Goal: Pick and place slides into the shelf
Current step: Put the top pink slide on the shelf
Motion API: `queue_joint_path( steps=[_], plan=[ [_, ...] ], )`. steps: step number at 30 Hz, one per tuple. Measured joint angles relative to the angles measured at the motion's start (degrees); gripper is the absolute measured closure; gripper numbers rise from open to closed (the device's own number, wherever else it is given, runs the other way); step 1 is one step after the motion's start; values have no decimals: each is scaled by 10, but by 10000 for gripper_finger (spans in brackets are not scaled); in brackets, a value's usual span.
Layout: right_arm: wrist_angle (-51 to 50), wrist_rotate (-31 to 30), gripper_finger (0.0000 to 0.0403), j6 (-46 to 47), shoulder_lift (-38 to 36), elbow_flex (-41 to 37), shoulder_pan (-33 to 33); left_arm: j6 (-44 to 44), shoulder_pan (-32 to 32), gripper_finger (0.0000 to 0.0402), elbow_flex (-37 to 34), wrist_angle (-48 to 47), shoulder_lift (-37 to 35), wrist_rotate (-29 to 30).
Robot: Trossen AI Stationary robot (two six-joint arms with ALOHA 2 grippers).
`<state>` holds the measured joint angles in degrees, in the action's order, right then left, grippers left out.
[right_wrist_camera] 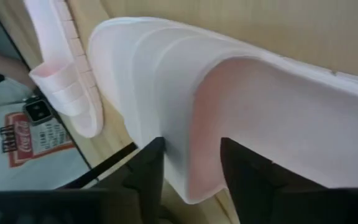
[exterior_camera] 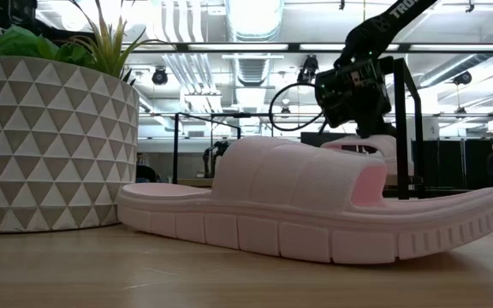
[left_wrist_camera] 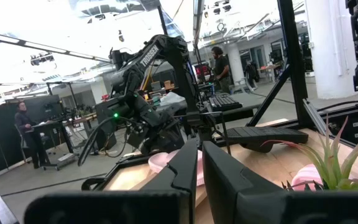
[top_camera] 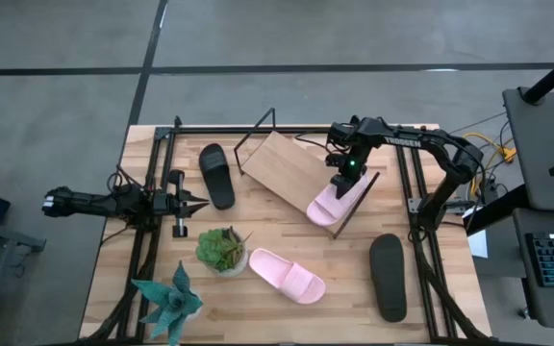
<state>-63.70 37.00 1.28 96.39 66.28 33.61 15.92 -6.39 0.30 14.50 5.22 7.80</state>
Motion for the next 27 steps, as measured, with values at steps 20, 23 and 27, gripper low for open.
queue_joint_path(
  steps=[20,23,27],
  plan=[
    [-75,-28,188,-14,-13,57,0,0,0,391,0,0,0,0],
    [-90,-36,188,-13,-13,82,0,0,0,391,0,0,0,0],
    [-105,-118,188,4,-13,124,0,0,0,391,0,0,0,0]
  ],
)
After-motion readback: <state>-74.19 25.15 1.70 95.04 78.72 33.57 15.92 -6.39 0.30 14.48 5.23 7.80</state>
